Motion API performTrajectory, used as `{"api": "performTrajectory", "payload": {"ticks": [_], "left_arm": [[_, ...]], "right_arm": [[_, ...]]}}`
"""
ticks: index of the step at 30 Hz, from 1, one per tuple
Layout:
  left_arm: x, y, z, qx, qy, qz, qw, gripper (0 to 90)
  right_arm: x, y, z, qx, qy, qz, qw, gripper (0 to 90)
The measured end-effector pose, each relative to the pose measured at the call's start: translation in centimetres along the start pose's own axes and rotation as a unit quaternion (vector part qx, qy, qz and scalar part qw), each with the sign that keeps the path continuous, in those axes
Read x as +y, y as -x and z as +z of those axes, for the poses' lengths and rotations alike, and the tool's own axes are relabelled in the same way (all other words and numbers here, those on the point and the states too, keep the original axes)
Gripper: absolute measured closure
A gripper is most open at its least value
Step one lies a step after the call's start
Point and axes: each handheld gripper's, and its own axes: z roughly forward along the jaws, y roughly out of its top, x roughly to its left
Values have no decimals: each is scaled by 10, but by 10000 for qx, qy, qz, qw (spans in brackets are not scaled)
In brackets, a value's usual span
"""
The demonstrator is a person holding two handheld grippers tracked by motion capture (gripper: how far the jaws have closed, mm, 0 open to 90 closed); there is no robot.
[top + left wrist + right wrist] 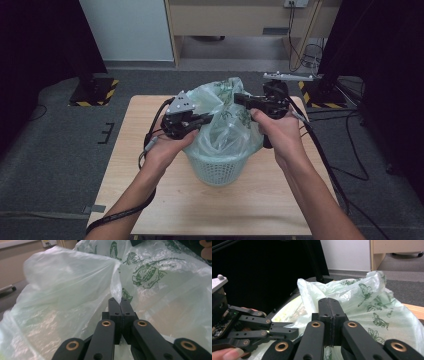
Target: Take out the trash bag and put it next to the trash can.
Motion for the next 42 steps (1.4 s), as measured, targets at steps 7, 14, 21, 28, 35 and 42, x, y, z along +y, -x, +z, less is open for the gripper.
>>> {"api": "performTrajectory", "payload": {"ticks": [7, 14, 21, 28, 35, 42], "left_arm": [[3, 2, 1, -61, 141, -35, 9999, 900], [3, 0, 1, -116, 178, -92, 9997, 900], [3, 1, 3, -144, 169, -60, 9997, 900], [12, 1, -8, -137, 278, 52, 9995, 900], [18, 7, -11, -160, 111, 335, 9992, 900], [16, 11, -7, -195, 34, 389, 9990, 900]], "right_arm": [[6, -16, 1, 50, 15, -142, 9999, 900], [8, -16, 3, 35, -8, -101, 9999, 900], [12, -32, 1, 282, 10, -191, 9994, 900], [18, -28, 11, 212, 13, -130, 9997, 900], [16, -27, 26, 467, -119, 69, 9988, 775], [12, -30, 40, 435, -374, 37, 9983, 576]]}}
